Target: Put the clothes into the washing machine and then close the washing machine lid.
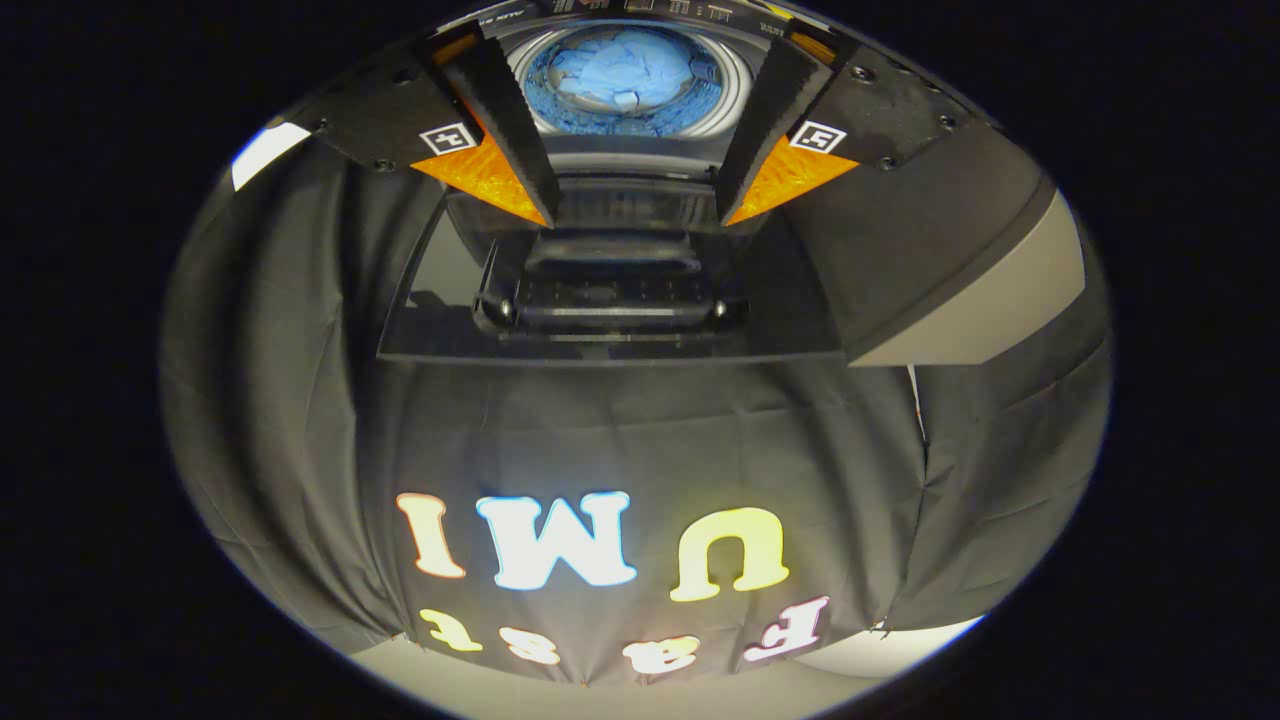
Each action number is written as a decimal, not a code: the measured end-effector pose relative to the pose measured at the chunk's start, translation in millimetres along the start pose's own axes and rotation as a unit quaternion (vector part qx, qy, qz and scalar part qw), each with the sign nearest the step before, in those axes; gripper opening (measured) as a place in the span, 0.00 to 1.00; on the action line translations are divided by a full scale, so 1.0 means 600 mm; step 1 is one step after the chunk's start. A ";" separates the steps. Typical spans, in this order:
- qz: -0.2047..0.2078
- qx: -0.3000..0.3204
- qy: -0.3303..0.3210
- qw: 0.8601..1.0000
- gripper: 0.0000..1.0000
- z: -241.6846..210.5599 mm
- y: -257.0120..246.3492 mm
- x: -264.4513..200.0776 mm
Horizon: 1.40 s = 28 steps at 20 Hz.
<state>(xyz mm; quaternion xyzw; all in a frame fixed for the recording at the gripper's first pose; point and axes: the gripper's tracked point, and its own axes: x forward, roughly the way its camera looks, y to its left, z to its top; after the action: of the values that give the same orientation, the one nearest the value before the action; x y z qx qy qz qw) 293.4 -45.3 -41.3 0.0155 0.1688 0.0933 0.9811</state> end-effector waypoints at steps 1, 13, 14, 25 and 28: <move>0.000 -0.001 -0.015 1.000 0.98 0.016 0.001 0.005; -0.026 0.011 -0.087 0.996 0.97 0.138 -0.013 0.100; -0.026 0.013 -0.087 0.996 0.97 0.143 -0.011 0.111; -0.040 0.022 -0.077 0.996 0.96 0.138 -0.021 0.176; -0.045 0.006 -0.076 0.996 0.96 0.132 -0.021 0.168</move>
<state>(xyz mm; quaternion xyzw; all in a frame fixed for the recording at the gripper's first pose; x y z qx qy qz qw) 415.4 -38.7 -0.8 0.0205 0.0949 0.0469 0.9942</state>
